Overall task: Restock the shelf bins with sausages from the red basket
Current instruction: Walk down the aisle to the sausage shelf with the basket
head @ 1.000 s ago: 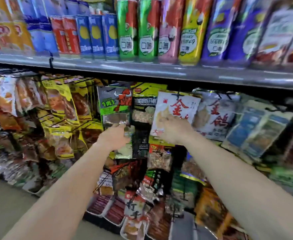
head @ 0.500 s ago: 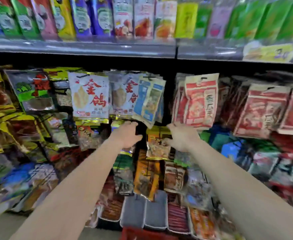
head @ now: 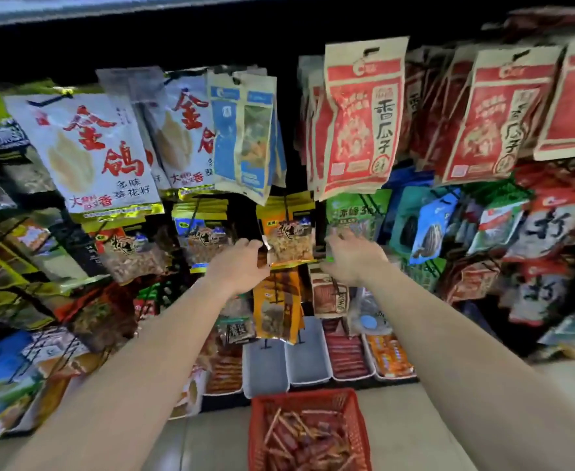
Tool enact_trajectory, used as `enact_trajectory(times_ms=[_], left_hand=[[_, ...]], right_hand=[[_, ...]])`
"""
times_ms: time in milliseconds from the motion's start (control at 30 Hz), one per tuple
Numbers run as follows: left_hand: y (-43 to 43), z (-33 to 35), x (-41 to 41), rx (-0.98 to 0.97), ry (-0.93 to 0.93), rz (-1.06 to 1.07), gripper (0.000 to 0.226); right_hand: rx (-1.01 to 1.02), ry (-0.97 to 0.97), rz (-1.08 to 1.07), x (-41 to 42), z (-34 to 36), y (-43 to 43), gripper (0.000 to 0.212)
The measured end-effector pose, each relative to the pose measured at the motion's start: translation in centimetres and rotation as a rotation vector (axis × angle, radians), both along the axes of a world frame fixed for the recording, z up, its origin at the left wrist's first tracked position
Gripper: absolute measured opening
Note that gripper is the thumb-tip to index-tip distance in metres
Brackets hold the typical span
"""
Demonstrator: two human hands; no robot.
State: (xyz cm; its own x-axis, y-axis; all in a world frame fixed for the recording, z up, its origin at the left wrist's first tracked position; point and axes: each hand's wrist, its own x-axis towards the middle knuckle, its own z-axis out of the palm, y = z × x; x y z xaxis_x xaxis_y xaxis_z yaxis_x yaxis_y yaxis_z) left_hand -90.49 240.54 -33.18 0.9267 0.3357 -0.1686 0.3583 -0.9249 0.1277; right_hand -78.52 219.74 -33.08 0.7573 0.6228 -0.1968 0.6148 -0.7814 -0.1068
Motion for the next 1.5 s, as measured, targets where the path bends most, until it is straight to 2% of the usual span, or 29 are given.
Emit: enact_trajectory(times_ms=[233,367,433,533,700,767,1000,1200,1400,1500], left_hand=[[2.1,-12.2,2.1,-0.004,0.04,-0.013,0.067],[1.7,-20.6,3.8,-0.005,0.053,-0.003,0.069],[1.0,-24.5,4.2,-0.02,0.034,-0.001,0.069],[-0.1,-29.3,4.2,-0.045,-0.089,0.016,0.069],[0.1,-35.0,2.7,0.018,-0.495,0.128,0.073],[0.4,-37.8,1.7,0.031,-0.536,0.163,0.076],[0.4,-47.5,-1.2,-0.1,-0.301,0.207,0.073],[-2.0,-49.4,-4.8,-0.121,-0.172,0.169,0.069],[-4.2,-51.7,-9.8,-0.043,-0.135,0.124,0.069],[-6.0,-53.3,-12.5,-0.098,-0.081,0.139,0.068]], right_hand=[[-0.093,0.01,-0.064,2.6,-11.6,1.0,0.072],[-0.071,0.004,-0.05,4.4,-20.1,1.2,0.066],[-0.075,0.004,-0.042,4.8,-24.4,1.0,0.069],[-0.046,-0.007,-0.009,4.7,-30.3,0.5,0.07],[-0.014,-0.071,0.103,3.9,-38.0,0.7,0.064],[-0.009,-0.087,0.123,3.6,-40.3,1.1,0.062],[-0.047,-0.025,0.12,1.2,-45.8,1.2,0.06],[-0.072,0.041,0.096,-2.4,-47.6,0.1,0.058],[-0.061,-0.015,0.102,-7.3,-49.9,-2.1,0.061],[-0.11,0.013,0.131,-10.4,-51.3,-4.1,0.064]])
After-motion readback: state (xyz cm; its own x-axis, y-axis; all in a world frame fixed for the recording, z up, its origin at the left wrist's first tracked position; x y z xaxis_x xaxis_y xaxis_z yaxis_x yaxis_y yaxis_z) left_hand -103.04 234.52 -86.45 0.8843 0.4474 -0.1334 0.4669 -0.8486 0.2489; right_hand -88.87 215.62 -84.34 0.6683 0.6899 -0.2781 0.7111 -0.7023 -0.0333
